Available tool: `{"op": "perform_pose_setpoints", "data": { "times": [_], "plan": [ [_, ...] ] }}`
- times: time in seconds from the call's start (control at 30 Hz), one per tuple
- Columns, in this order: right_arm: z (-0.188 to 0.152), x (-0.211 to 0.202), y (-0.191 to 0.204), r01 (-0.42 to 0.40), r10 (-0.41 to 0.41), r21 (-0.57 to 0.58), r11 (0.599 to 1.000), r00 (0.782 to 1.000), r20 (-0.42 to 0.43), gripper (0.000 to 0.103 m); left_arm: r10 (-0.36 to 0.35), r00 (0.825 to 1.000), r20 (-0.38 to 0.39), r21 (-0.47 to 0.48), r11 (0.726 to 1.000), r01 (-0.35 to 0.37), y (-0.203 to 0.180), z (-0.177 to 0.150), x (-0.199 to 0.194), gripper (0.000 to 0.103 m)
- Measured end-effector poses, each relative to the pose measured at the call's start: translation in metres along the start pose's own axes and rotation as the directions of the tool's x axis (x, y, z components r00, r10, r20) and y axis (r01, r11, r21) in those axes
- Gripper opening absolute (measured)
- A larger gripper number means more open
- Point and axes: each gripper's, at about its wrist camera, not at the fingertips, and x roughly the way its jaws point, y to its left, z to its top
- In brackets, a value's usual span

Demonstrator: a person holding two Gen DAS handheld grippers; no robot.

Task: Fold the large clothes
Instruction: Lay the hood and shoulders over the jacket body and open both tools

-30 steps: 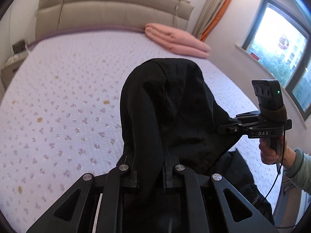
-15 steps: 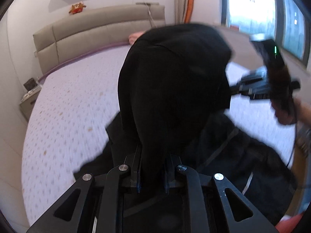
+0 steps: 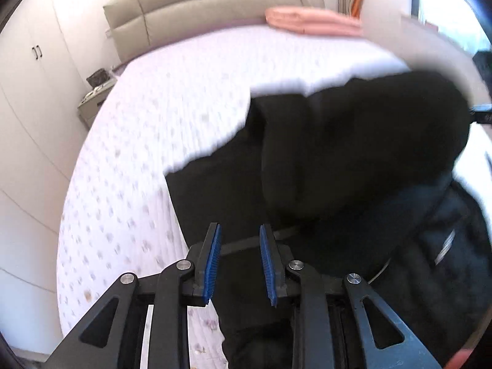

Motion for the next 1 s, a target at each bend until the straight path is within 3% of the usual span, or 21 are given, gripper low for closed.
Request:
{"op": "perform_pose_setpoints", "data": {
  "times": [0.07,0.13,0.23,0.37,0.43,0.6,0.7,0.83,1.0],
  "plan": [
    [0.024,-0.017,0.013,-0.042,0.042,-0.001,0.999,0.998,0.052,0.05,-0.032,0.998,0.055,-0.026,0.999,0.033,0.002,0.026,-0.017,0.029],
    [0.045,-0.026,0.034,-0.086,0.086,-0.008,0.996,0.992,0.096,0.062,-0.093,0.989,0.117,-0.042,0.994,0.098,0.0,0.059,-0.03,0.049],
    [0.07,-0.021,0.062,-0.115,0.118,-0.034,0.993,0.988,0.099,0.062,-0.162,0.967,0.196,-0.037,0.984,0.173,-0.017,0.102,-0.034,0.056],
    [0.064,0.014,0.084,-0.107,0.11,-0.073,0.992,0.993,0.039,0.062,-0.219,0.959,0.18,-0.007,0.975,0.223,-0.043,0.129,0.005,0.056],
    [0.038,0.043,0.091,-0.107,0.107,-0.076,0.991,0.994,-0.006,0.062,-0.292,0.951,0.103,-0.015,0.955,0.295,-0.052,0.119,0.03,0.055],
    [-0.026,0.052,0.081,-0.131,0.126,-0.096,0.987,0.99,-0.056,0.062,-0.337,0.941,0.01,0.019,0.941,0.337,-0.075,0.058,0.046,0.055],
    [-0.056,0.063,0.083,-0.128,0.114,-0.128,0.984,0.987,-0.11,0.061,-0.308,0.95,-0.044,0.049,0.949,0.31,-0.089,0.015,0.046,0.055],
    [-0.094,0.086,0.091,-0.048,0.022,-0.15,0.987,0.985,-0.169,0.061,-0.253,0.966,-0.057,0.057,0.965,0.256,-0.103,-0.019,0.055,0.055],
    [-0.121,0.099,0.09,0.012,-0.027,-0.098,0.995,0.988,-0.154,0.061,-0.183,0.983,-0.033,0.042,0.982,0.184,-0.112,-0.043,0.063,0.055]
  ]
}}
